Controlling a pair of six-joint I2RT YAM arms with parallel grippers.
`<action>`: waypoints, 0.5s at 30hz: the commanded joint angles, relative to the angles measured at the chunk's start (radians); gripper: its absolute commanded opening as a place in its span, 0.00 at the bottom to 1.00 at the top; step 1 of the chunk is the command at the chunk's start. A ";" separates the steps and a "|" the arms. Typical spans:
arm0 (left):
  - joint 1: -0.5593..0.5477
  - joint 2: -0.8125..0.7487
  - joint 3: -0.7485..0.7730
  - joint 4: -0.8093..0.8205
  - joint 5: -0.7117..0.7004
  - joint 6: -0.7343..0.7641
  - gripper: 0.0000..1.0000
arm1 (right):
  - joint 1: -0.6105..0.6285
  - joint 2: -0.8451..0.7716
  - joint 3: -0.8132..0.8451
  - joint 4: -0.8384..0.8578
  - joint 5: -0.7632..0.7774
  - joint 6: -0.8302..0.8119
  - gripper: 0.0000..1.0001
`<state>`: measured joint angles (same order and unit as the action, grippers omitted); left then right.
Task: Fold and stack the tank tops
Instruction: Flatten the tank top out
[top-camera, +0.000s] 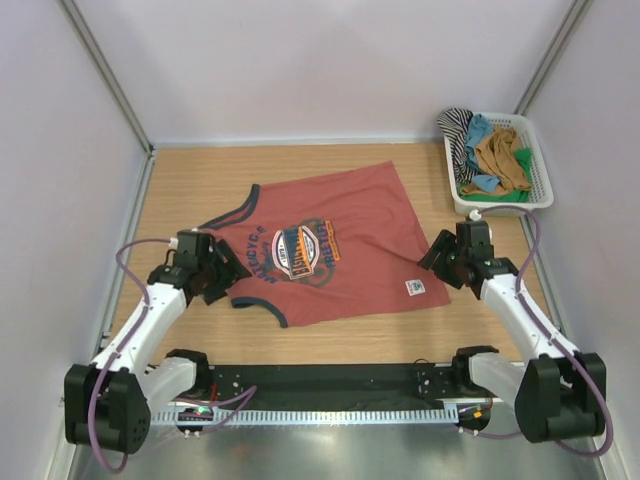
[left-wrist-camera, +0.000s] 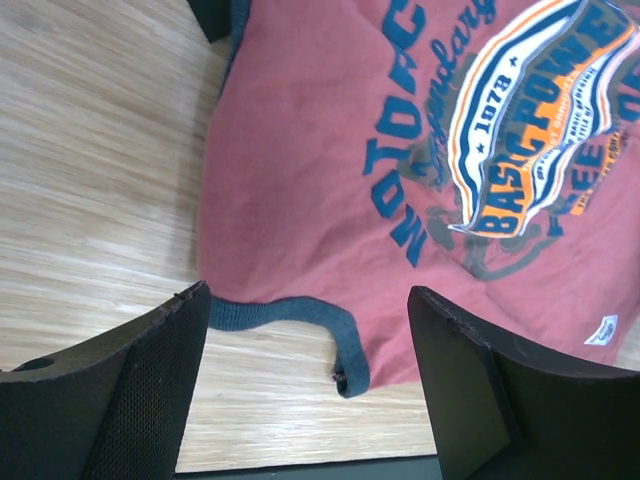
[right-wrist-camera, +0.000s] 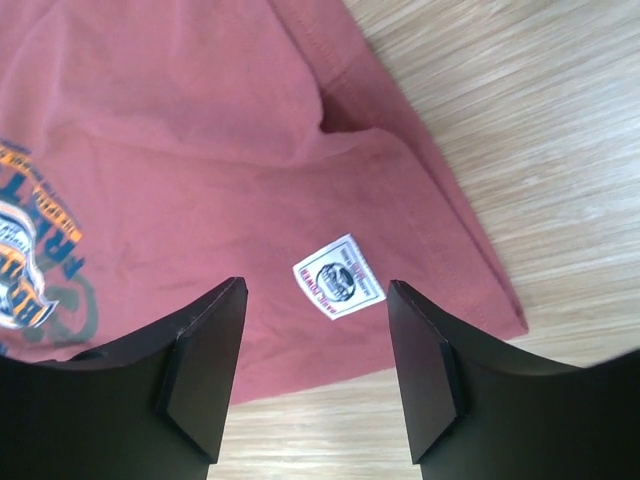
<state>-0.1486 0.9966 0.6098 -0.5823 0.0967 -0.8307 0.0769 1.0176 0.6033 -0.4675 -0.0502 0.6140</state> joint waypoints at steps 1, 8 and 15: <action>0.003 0.068 0.060 0.030 -0.049 -0.022 0.81 | 0.003 0.074 0.095 0.084 0.082 -0.040 0.65; 0.018 0.276 0.100 0.182 -0.080 -0.045 0.79 | 0.003 0.314 0.210 0.131 0.162 -0.083 0.57; 0.093 0.526 0.197 0.315 -0.026 -0.025 0.77 | 0.020 0.504 0.280 0.190 0.141 -0.060 0.57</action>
<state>-0.0929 1.4601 0.7517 -0.4007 0.0574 -0.8635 0.0818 1.4834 0.8242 -0.3340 0.0689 0.5545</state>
